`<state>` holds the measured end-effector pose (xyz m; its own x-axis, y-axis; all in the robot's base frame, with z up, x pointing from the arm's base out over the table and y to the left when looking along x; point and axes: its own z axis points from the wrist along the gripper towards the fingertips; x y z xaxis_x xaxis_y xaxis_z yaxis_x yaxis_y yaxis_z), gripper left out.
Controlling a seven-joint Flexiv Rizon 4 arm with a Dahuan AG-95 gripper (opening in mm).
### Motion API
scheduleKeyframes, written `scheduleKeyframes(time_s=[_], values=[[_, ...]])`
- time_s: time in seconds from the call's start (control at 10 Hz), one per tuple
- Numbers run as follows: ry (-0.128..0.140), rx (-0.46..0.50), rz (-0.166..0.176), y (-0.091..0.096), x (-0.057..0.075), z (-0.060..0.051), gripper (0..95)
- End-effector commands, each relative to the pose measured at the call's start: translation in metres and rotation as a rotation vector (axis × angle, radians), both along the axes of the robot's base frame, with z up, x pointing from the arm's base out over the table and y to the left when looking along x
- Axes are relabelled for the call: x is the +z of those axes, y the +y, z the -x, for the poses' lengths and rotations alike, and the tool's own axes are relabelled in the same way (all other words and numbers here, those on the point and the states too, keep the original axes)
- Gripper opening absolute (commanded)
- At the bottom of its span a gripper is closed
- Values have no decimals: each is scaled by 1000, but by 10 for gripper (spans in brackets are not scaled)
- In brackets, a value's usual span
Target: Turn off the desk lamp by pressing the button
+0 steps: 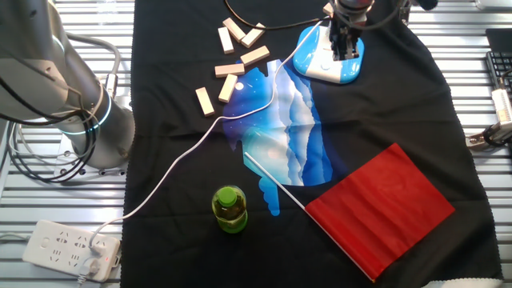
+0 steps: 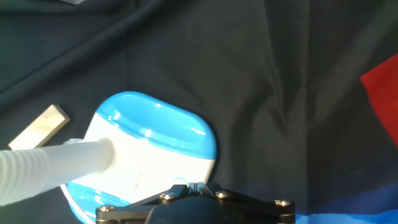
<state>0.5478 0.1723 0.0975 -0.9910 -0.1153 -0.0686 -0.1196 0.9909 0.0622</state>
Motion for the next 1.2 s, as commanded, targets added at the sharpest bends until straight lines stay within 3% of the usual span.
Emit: scheduleKeyframes(time_s=[0.1,0.5,1.2], values=[[5,-5,-4,6,-2,0,0],[4,-10,-9,11,-9,4,0],[3,-17,-2,23,-19,1,0]])
